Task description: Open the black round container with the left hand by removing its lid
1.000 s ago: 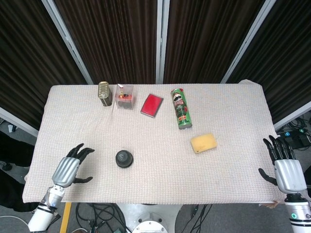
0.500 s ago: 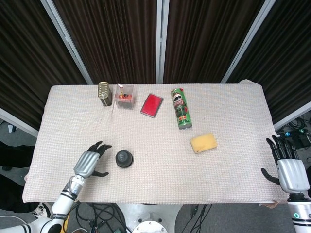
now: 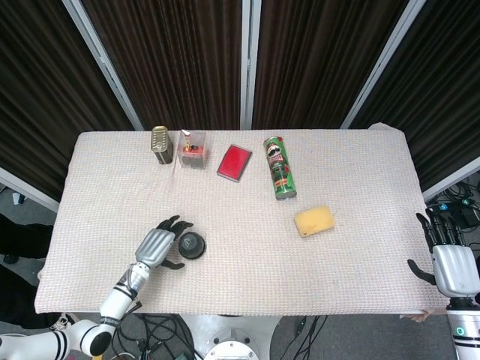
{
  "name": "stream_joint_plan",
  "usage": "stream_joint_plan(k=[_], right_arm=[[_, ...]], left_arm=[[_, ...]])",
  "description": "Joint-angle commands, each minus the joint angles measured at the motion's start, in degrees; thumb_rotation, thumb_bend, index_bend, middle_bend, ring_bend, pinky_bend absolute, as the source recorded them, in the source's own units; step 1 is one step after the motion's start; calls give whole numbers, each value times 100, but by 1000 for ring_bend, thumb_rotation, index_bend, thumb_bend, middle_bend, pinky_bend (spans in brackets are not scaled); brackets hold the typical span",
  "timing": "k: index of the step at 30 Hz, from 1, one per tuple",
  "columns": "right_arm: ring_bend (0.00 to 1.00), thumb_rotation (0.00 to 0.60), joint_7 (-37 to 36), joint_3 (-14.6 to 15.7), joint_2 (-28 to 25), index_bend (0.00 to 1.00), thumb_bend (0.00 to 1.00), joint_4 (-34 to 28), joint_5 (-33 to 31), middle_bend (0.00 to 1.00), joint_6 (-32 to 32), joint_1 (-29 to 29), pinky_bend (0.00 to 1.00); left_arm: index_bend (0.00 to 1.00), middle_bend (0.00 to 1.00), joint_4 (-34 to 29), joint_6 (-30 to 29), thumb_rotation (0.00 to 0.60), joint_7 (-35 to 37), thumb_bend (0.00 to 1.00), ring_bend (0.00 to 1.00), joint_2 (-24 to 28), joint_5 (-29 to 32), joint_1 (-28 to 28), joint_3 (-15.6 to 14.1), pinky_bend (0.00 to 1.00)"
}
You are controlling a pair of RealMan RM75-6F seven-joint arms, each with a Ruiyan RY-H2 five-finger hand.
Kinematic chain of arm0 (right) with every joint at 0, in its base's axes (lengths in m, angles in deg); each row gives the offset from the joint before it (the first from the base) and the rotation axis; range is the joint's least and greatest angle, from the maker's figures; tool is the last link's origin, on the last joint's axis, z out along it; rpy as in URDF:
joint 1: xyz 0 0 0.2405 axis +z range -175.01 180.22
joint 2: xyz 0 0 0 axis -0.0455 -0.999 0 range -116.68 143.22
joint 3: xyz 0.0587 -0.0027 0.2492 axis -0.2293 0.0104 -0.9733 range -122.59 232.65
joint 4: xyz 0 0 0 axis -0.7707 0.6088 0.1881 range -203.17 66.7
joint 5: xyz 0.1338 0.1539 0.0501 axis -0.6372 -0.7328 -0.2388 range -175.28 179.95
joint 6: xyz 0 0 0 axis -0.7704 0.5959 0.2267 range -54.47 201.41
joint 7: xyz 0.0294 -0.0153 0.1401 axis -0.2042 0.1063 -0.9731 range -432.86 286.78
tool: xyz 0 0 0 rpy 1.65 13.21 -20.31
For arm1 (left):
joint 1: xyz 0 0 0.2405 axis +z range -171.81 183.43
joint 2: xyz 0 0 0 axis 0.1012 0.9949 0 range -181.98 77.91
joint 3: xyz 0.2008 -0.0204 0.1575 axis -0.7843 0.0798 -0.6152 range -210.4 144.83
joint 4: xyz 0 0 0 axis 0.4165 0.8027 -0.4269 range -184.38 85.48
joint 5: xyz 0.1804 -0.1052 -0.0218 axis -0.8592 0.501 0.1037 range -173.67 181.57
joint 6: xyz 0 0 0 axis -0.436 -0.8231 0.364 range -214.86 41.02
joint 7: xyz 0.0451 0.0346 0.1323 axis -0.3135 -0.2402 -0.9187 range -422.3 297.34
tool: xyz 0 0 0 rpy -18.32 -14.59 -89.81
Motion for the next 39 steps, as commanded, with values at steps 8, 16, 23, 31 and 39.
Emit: stream_joint_plan(k=[8,16,23,31,39], right_arm=[[0,600,181,-48,47,0,110,79,-139,0,-3,-35,0],[0,600,193,-36,55,0,111,49,-93,0,28,-47,0],[0,600,130,-26,-12,0,112,-13,-91,0,58,-88,0],[0,600,178,-13,-43,0,111,-43,-82,0,89,-124,0],[0,600,217,7,-33,0,111,-96,-71,0,52,-123,0]], left_arm=[[135,143,74,319,600,127,40,35,-90,100,-296,12,136],[135,162,165,468,600,-27,40,35,-156,164,-524,40,136],[135,168,376,424,600,-110,39,35,-273,233,-568,-12,136],[135,182,482,386,600,-28,40,35,-298,211,-626,-18,136],[140,246,530,393,600,87,39,35,-266,126,-678,-91,134]])
